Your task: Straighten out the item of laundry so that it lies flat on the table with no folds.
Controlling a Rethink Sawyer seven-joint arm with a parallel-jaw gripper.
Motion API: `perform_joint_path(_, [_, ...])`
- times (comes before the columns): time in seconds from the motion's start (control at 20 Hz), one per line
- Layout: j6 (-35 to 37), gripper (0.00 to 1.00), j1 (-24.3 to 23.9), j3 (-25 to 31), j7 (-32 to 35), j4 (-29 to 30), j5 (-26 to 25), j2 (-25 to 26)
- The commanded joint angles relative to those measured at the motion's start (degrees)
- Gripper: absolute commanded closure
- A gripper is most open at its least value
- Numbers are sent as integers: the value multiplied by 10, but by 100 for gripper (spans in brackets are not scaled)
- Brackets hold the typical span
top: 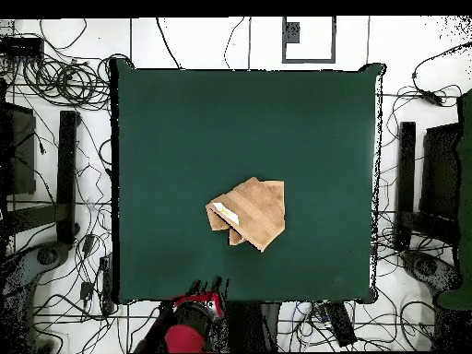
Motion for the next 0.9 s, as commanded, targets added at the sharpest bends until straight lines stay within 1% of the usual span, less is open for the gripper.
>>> perform_joint_path(0.05, [79, 0, -153, 166, 124, 93, 56, -68])
perform_joint_path(0.65, [70, 0, -113, 123, 117, 69, 46, -54])
perform_joint_path(0.9, [62, 0, -84, 93, 113, 55, 39, -43])
